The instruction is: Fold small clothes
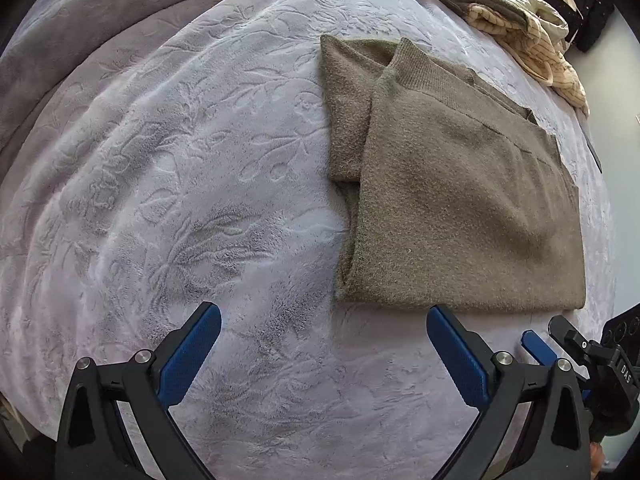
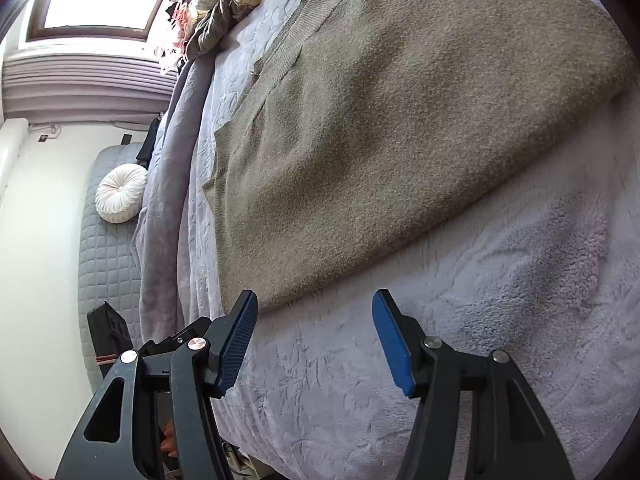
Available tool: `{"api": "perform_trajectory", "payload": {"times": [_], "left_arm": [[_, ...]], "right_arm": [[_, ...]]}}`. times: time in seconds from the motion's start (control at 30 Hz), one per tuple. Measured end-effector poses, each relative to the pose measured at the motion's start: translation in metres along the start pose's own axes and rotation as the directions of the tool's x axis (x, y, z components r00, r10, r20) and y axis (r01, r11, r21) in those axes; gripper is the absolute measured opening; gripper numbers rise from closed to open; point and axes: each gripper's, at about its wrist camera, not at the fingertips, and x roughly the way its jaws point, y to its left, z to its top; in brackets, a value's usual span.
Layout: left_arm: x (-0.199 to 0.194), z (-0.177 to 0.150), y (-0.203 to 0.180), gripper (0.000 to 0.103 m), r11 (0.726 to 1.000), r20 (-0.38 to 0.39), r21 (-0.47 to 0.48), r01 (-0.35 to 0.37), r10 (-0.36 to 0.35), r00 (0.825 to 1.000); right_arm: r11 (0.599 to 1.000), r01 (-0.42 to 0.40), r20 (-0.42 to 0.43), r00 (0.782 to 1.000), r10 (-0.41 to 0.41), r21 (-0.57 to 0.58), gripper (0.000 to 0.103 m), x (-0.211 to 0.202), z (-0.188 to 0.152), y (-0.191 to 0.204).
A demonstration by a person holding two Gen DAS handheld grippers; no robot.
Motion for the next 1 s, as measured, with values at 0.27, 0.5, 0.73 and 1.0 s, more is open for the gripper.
{"api": "perform_trajectory", "payload": {"times": [0.27,0.5,0.73,1.0], "left_arm": [[0.005,-0.011,0.013,0.103,0.994,0.02,-0.08,0.077,-0.076,0.997],[0.012,-0.019,0.025,0.103,0.97,0.027,-0.159,0.186,-0.184,0.983],[0.011,-0.021,0.038,0.103,0.96,0.053,-0.194,0.202,-0.195,0.979],[0.013,-0.013,0.032,0.103,0.894,0.062,-0.179,0.411,-0.407,0.911]], "right_arm": [[0.998,-0.056,-0.09,0.994,0.055,-0.007,0.064,0.026,-0.007,0.005],[0.991,-0.134,-0.16,0.978,0.137,0.027,0.064,0.079,-0.01,0.024],[0.963,-0.212,-0.151,0.959,0.238,0.167,0.029,0.137,0.001,0.034],[0.956,-0.282,-0.178,0.94,0.291,0.078,0.007,0.129,0.015,0.068]]}}
